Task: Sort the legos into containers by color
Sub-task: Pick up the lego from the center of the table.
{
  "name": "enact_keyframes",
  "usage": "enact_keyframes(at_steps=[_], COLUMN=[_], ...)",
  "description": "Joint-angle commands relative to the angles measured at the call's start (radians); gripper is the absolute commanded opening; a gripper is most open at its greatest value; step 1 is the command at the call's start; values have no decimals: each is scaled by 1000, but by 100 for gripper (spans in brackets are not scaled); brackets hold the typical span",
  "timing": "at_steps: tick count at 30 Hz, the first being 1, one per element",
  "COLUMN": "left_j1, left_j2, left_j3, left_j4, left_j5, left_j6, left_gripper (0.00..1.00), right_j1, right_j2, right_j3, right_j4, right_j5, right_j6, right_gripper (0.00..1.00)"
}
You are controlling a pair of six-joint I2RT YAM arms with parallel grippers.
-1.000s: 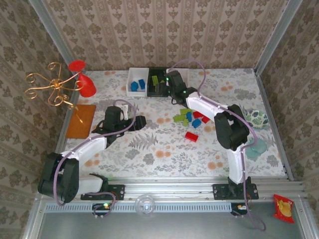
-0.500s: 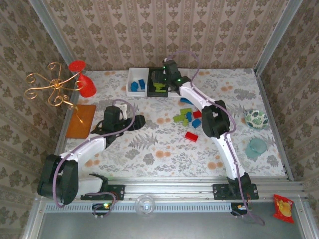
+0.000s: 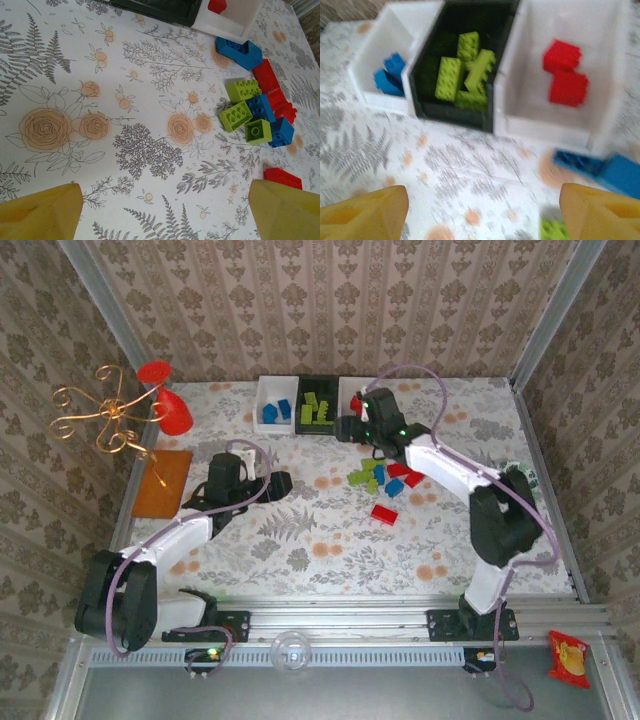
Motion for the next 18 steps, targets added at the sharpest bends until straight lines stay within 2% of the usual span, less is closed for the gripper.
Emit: enact_keyframes(at_steps=[1, 4, 9, 18], left_j1=[4, 2, -2, -7], left_j2=[-15, -9, -1, -4], left_j3=[-12, -11, -9, -11], left_j4=[16, 20, 25, 23], left_j5=[20, 21, 20, 18], left_j6=[5, 1, -2, -2], left_gripper=[87, 87, 87, 87], right_j1=[32, 78, 108, 117], right_j2=[-70, -104, -112, 5], right_j3=[-137, -217, -318, -304], right_j4=[-107, -174, -137, -43], right_j5=[96, 166, 206, 221], right_j6=[-15, 24, 111, 155], right_gripper=[79, 76, 70, 60])
